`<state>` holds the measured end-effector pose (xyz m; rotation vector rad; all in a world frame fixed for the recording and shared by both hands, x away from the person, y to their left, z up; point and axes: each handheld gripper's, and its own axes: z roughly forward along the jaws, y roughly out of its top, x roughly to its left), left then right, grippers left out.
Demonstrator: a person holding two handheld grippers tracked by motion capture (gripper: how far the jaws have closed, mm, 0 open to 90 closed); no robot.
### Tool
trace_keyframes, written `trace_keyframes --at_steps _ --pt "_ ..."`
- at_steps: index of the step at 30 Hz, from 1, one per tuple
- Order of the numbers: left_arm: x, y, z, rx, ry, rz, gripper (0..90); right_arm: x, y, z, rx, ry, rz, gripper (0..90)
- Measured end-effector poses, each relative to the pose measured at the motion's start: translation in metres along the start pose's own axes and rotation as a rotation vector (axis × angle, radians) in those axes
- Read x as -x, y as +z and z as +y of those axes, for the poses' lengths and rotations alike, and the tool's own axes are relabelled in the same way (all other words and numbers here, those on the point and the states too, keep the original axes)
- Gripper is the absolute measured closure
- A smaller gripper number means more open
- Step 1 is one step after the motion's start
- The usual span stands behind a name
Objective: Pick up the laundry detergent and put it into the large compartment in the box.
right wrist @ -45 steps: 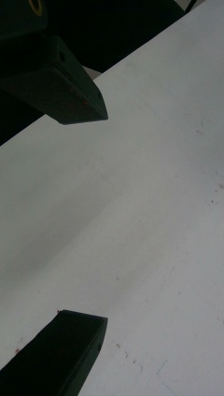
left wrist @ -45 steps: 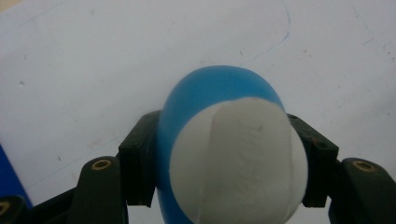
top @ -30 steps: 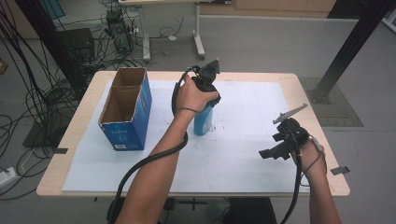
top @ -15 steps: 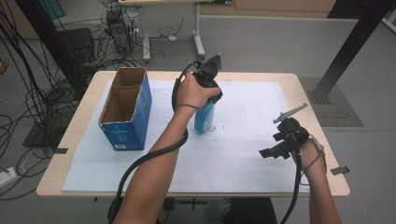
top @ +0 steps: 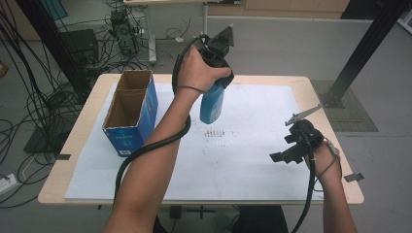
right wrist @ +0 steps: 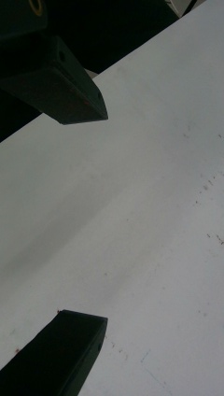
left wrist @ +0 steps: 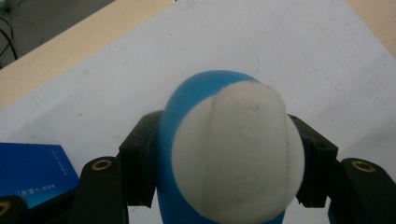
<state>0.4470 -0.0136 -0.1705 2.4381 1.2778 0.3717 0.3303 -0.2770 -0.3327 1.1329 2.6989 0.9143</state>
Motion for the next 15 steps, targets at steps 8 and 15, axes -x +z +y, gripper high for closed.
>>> trace_keyframes --at_steps 8,15 --pt "-0.001 -0.032 0.012 0.023 0.006 -0.006 37.7 -0.005 -0.004 0.003 0.004 -0.009 -0.003 2.9" --pt "0.002 -0.061 0.026 0.064 0.010 -0.020 37.7 -0.007 -0.004 0.006 0.005 -0.014 -0.002 2.9"
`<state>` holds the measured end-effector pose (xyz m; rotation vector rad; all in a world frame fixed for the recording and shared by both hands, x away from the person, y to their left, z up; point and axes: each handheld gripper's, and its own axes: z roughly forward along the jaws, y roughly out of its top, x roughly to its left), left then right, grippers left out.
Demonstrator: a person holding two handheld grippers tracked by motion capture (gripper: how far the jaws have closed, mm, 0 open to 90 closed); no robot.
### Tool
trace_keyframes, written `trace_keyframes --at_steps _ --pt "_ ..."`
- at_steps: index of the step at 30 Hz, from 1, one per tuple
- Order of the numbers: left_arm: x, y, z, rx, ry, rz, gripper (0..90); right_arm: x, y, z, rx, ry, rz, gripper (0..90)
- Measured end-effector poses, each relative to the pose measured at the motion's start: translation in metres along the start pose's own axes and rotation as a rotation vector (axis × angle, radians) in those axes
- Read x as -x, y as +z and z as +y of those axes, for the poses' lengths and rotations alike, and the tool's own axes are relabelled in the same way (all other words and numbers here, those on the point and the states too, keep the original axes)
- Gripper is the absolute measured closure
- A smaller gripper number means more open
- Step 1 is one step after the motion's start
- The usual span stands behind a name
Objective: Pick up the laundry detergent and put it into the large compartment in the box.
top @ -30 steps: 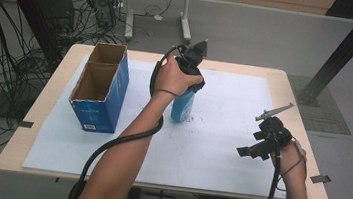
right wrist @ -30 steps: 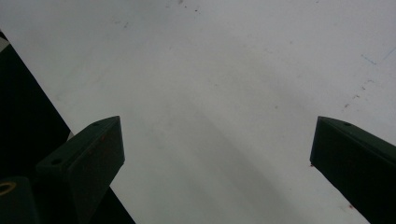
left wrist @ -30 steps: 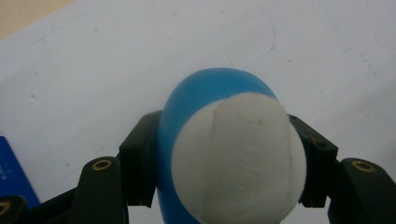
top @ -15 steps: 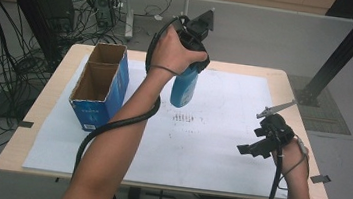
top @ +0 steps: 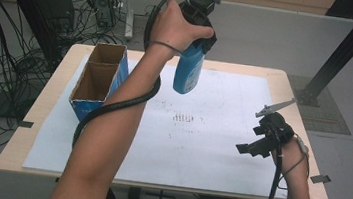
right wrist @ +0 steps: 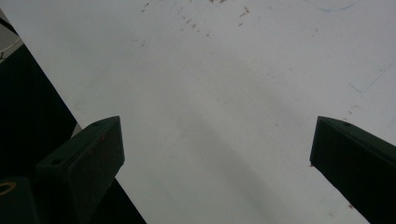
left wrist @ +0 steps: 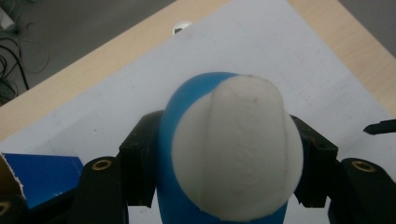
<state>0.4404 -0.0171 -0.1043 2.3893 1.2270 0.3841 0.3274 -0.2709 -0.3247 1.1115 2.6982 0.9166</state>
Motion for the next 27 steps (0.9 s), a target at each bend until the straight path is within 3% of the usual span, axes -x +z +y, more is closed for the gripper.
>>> trace_keyframes --at_steps 2,3,4,7,11,27 --pt "0.001 -0.014 0.008 0.000 0.027 0.002 37.7 -0.001 -0.001 0.002 0.000 -0.005 0.002 2.9" --pt "0.001 -0.014 0.008 0.000 0.027 0.002 37.7 -0.001 -0.001 0.002 0.000 -0.005 0.002 2.9" --pt "0.002 -0.025 0.014 0.014 0.030 0.008 37.7 -0.002 -0.001 0.002 0.001 -0.008 0.000 2.9" --pt "0.001 -0.039 0.020 0.029 0.028 0.014 37.7 -0.001 -0.001 0.002 0.003 -0.005 0.000 2.8" --pt "-0.001 -0.050 0.026 0.034 0.020 0.019 37.7 -0.001 -0.001 0.001 0.001 -0.002 0.004 2.8" --pt "-0.004 -0.054 0.023 0.047 0.010 0.010 37.8 0.002 0.000 -0.001 0.007 0.004 0.008 2.8"
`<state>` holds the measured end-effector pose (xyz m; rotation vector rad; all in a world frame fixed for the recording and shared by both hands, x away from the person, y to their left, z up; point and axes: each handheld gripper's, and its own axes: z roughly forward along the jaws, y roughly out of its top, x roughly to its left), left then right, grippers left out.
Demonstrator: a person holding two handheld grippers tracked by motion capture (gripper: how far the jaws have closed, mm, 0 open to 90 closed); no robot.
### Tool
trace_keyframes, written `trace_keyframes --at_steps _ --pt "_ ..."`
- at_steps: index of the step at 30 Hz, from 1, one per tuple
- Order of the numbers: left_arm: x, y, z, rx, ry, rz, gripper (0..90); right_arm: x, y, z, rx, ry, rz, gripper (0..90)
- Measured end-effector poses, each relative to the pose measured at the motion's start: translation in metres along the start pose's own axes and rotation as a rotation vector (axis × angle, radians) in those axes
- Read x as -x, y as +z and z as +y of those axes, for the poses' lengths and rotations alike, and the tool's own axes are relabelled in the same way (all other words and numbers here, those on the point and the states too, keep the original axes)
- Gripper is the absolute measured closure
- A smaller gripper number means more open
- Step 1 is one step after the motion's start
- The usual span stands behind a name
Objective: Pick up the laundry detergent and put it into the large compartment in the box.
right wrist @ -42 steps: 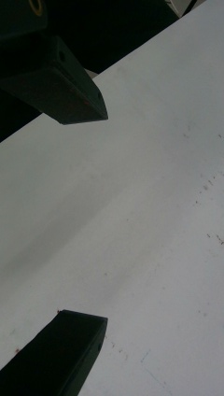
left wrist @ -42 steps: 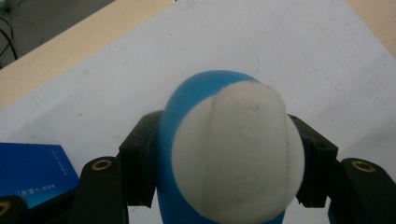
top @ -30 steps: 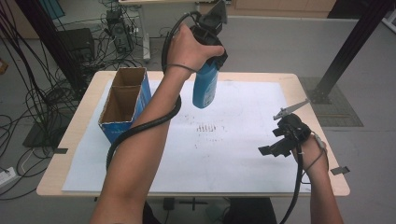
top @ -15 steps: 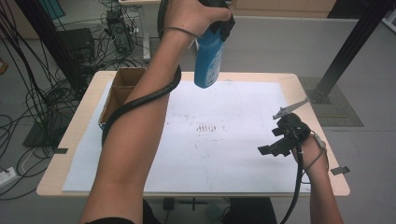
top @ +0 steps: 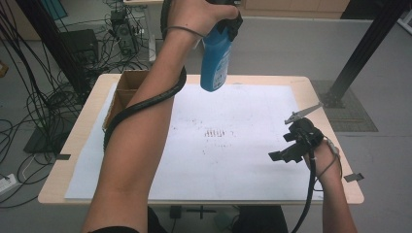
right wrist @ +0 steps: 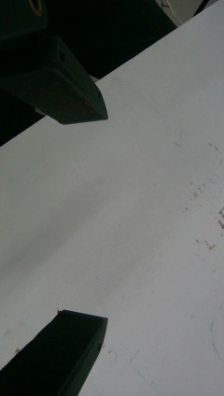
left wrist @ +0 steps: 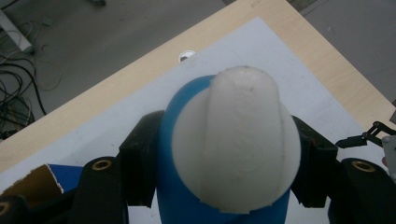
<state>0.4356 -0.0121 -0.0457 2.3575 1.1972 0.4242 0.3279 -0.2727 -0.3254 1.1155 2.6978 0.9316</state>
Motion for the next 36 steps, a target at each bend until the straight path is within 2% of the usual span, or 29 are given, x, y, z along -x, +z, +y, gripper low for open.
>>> trace_keyframes --at_steps 6,9,11,12,14,18,19,21,22,24,26,30,32,36 --pt "-0.008 -0.006 -0.005 0.006 -0.015 0.002 37.8 0.001 0.001 -0.002 0.001 0.003 0.004 2.8" --pt "-0.019 -0.014 -0.013 0.017 -0.037 0.014 37.8 0.001 0.002 -0.001 0.002 0.002 0.004 2.8" --pt "-0.021 -0.015 -0.015 0.022 -0.043 0.017 37.8 0.001 0.004 -0.001 0.000 0.002 0.007 2.8" --pt "-0.029 -0.020 -0.020 0.024 -0.063 0.032 37.8 0.001 0.005 -0.001 0.001 0.001 0.010 2.8" --pt "-0.031 -0.021 -0.022 0.029 -0.073 0.038 37.8 0.001 0.006 0.000 -0.004 0.000 0.012 2.8" --pt "-0.048 -0.026 -0.033 0.020 -0.117 0.063 37.7 0.001 0.007 0.001 -0.002 -0.005 0.013 2.8" --pt "-0.055 -0.028 -0.038 0.029 -0.143 0.070 37.8 0.001 0.007 0.002 -0.001 -0.001 0.017 2.8" --pt "-0.065 -0.032 -0.045 0.032 -0.162 0.077 37.8 0.001 0.008 0.002 -0.001 -0.004 0.018 2.8" --pt "-0.065 -0.032 -0.045 0.032 -0.162 0.077 37.7 0.001 0.008 0.002 -0.001 -0.004 0.018 2.8" --pt "-0.078 -0.038 -0.054 0.029 -0.188 0.090 37.8 0.002 0.009 0.002 -0.005 -0.004 0.020 2.9" --pt "-0.083 -0.040 -0.057 0.030 -0.193 0.095 37.8 0.002 0.009 0.002 -0.003 -0.004 0.019 2.8" --pt "-0.100 -0.048 -0.070 0.031 -0.235 0.132 37.8 0.002 0.010 0.003 -0.003 -0.004 0.021 2.8" --pt "-0.114 -0.054 -0.080 0.028 -0.270 0.151 37.8 0.002 0.011 0.004 -0.004 -0.006 0.023 2.8" --pt "-0.123 -0.058 -0.088 0.028 -0.290 0.164 37.7 0.001 0.011 0.005 -0.005 -0.009 0.022 2.8"
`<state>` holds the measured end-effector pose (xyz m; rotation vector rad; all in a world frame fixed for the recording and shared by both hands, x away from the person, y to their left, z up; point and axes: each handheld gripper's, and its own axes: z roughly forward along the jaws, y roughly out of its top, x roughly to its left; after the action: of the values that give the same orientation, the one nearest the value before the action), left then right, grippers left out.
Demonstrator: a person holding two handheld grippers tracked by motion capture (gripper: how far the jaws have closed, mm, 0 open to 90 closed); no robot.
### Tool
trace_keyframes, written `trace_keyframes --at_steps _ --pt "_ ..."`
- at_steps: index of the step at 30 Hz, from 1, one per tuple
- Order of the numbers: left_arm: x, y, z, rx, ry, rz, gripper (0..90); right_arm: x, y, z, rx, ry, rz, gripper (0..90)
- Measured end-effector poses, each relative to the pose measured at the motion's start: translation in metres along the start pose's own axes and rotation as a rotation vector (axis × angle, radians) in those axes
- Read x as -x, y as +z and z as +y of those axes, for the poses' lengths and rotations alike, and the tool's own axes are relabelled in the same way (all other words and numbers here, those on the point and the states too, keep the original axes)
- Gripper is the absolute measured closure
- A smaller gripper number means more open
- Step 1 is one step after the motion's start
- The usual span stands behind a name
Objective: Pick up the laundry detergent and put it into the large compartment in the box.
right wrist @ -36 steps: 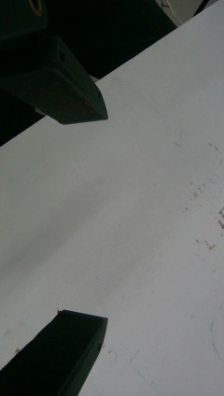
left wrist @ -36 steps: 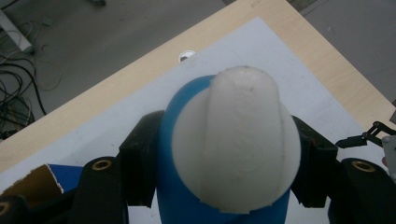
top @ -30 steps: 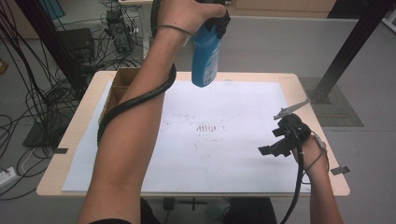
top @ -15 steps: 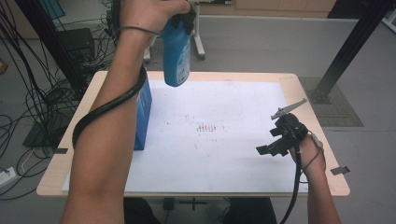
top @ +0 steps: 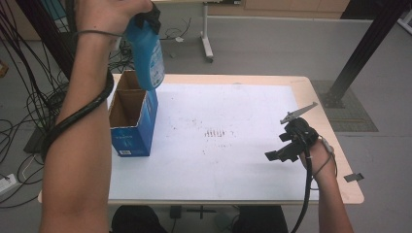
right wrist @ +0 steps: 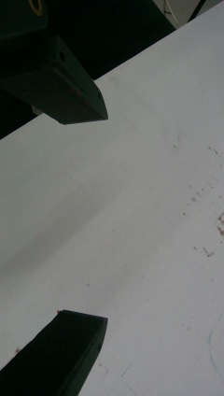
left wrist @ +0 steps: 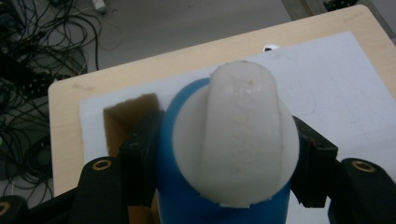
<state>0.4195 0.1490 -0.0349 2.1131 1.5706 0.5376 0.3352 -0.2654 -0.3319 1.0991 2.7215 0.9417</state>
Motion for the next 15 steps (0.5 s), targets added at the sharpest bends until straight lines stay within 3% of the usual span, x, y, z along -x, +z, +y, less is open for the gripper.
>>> trace_keyframes --at_steps 2,3,8,15 --pt "-0.015 -0.006 -0.006 0.012 -0.034 0.016 37.7 0.000 0.000 0.000 -0.001 0.000 -0.001 2.8" --pt "-0.015 -0.006 -0.006 0.012 -0.034 0.016 37.8 0.000 0.000 0.000 -0.001 0.000 -0.001 2.8" --pt "-0.040 -0.017 -0.017 0.026 -0.092 0.054 37.8 0.000 -0.001 0.000 0.004 -0.001 -0.001 2.8" --pt "-0.055 -0.023 -0.024 0.033 -0.137 0.092 37.7 0.001 -0.002 0.001 0.004 -0.004 -0.006 2.8"
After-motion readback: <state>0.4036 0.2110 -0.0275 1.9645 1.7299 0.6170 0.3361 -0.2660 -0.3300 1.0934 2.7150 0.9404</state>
